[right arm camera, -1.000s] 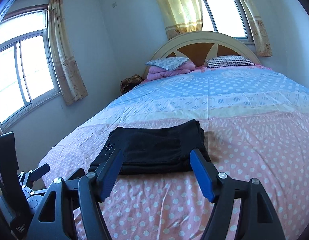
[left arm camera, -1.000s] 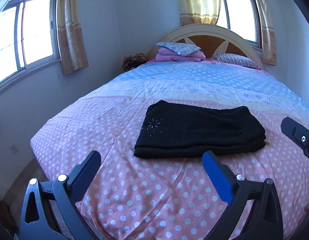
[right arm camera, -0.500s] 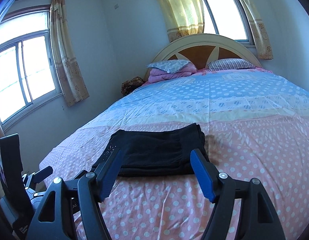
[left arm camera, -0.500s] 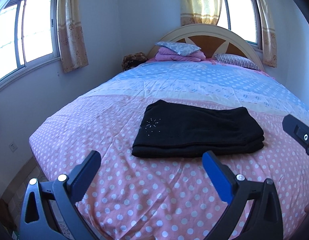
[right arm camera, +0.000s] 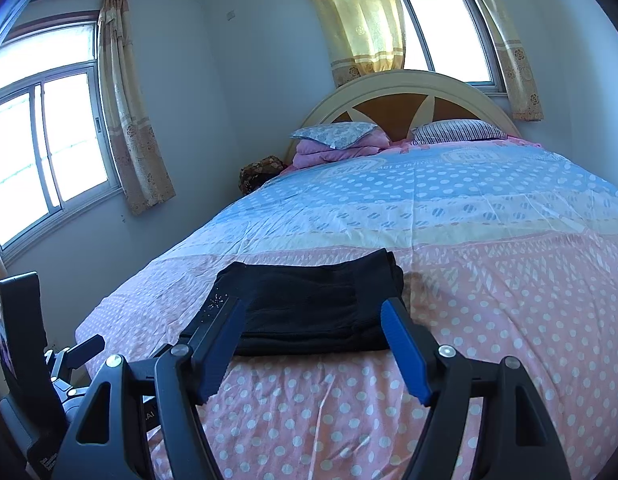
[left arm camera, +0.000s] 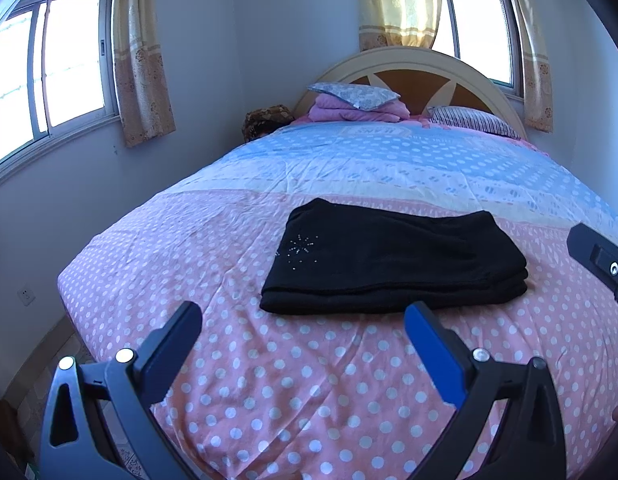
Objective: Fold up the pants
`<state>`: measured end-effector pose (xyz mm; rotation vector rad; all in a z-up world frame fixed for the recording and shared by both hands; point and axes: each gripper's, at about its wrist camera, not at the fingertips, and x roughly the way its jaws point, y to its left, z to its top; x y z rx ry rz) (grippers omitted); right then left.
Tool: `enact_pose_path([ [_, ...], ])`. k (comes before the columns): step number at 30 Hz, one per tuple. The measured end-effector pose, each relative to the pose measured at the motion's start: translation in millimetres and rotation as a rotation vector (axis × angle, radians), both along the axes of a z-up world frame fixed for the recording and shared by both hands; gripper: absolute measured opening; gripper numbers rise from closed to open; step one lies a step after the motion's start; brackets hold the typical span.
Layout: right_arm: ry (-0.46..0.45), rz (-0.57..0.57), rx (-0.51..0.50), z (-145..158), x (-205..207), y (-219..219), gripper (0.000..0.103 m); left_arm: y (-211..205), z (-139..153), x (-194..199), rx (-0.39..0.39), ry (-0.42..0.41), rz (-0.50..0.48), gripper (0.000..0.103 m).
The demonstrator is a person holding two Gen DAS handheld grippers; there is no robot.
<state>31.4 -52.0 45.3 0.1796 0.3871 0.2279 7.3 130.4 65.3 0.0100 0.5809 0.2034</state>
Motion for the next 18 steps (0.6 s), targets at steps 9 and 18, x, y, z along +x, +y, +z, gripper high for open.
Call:
enact_pose_path([
  [9, -0.003, -0.014, -0.011, -1.7, -1.2, -1.3, 0.073, -3.1, 1.0, -0.6, -0.007, -0.021, -0.009, 0.103],
  [18, 0.001, -0.013, 0.0, -3.2, -3.7, -2.8, 0.073, -4.7, 1.0, -1.6, -0.054, -0.027, -0.043, 0.103],
])
